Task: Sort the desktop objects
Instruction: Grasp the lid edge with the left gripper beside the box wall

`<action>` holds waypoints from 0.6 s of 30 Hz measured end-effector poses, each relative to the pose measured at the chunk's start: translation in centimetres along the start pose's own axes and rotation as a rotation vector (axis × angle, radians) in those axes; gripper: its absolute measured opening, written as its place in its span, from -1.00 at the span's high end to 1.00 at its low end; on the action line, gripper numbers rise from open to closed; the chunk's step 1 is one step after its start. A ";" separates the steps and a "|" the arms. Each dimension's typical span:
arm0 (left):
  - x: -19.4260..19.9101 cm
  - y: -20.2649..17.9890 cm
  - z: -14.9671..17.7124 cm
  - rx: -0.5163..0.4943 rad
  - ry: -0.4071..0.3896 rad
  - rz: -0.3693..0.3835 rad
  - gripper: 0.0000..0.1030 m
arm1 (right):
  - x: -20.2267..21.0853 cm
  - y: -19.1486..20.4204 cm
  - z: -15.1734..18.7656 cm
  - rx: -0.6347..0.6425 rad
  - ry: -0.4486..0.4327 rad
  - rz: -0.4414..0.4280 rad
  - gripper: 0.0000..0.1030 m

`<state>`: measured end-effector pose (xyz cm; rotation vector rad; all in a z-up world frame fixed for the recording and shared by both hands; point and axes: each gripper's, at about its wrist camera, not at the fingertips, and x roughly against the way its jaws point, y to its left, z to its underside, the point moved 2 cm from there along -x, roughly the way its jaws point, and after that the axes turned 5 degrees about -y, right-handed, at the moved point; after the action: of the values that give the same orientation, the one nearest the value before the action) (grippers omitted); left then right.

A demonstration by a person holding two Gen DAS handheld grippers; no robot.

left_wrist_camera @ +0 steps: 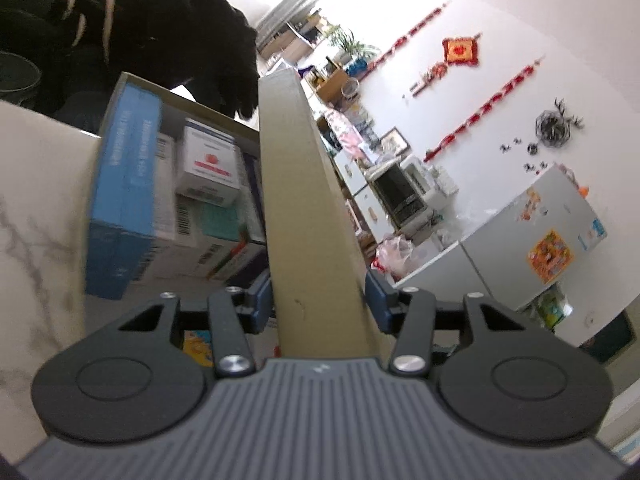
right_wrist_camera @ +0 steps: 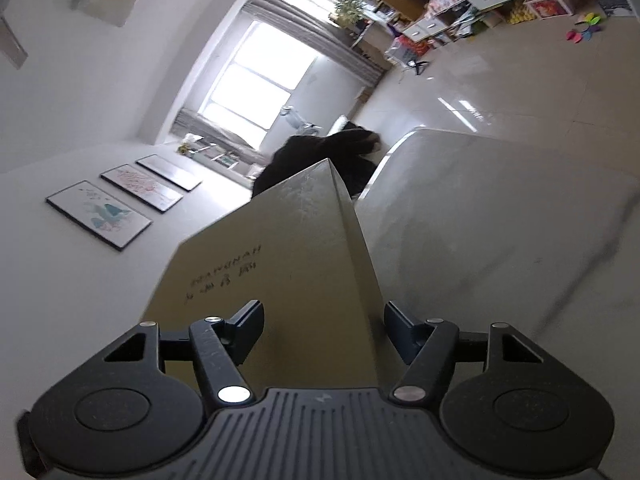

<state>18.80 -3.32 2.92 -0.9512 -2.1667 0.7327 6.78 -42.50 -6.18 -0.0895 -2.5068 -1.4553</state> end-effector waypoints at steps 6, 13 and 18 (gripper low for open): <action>3.5 2.2 0.0 0.043 -0.081 -0.006 0.07 | -1.6 4.1 0.0 0.059 0.029 -0.067 -0.37; 4.9 4.4 0.6 0.081 -0.117 -0.032 -0.01 | -2.4 8.2 0.7 0.153 0.046 -0.085 -0.37; 4.8 5.4 1.1 0.098 -0.119 -0.071 -0.06 | -2.3 8.8 1.4 0.176 0.038 -0.077 -0.37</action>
<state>17.73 3.31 0.01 -0.7941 -2.2320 0.8714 10.25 -36.74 0.07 0.0665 -2.6205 -1.2433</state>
